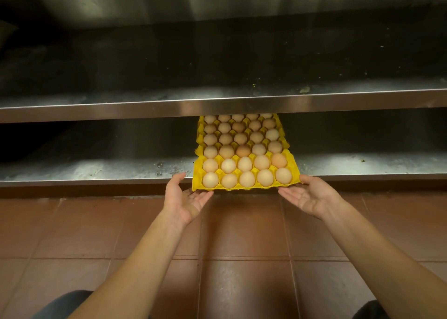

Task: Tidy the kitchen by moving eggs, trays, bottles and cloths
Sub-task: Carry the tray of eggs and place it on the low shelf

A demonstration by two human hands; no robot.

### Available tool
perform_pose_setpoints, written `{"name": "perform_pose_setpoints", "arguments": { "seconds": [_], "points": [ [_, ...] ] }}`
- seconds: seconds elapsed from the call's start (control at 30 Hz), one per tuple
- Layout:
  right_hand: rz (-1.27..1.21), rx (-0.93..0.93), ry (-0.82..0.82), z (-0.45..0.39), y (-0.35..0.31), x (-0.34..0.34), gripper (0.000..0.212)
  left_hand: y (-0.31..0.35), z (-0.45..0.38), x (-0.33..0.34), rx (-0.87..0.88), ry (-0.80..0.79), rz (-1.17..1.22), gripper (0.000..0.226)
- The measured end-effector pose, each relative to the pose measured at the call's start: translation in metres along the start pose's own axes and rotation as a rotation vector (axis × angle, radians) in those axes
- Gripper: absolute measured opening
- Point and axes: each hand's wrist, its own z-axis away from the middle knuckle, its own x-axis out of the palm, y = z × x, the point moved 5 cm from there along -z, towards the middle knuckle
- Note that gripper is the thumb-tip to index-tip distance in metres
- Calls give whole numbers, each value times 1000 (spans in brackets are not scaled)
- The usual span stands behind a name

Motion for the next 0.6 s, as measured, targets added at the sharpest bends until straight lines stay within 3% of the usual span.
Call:
{"name": "perform_pose_setpoints", "arguments": {
  "seconds": [0.23, 0.33, 0.6],
  "points": [
    [-136, 40, 37, 3, 16, 3, 45, -16, -1, -8, 8, 24, 18, 56],
    [-198, 54, 43, 7, 21, 3, 44, -24, 2, -11, 5, 44, -32, 40],
    [-266, 63, 42, 4, 26, 0, 41, -34, -1, -12, 43, 85, -3, 30]
  ]
}}
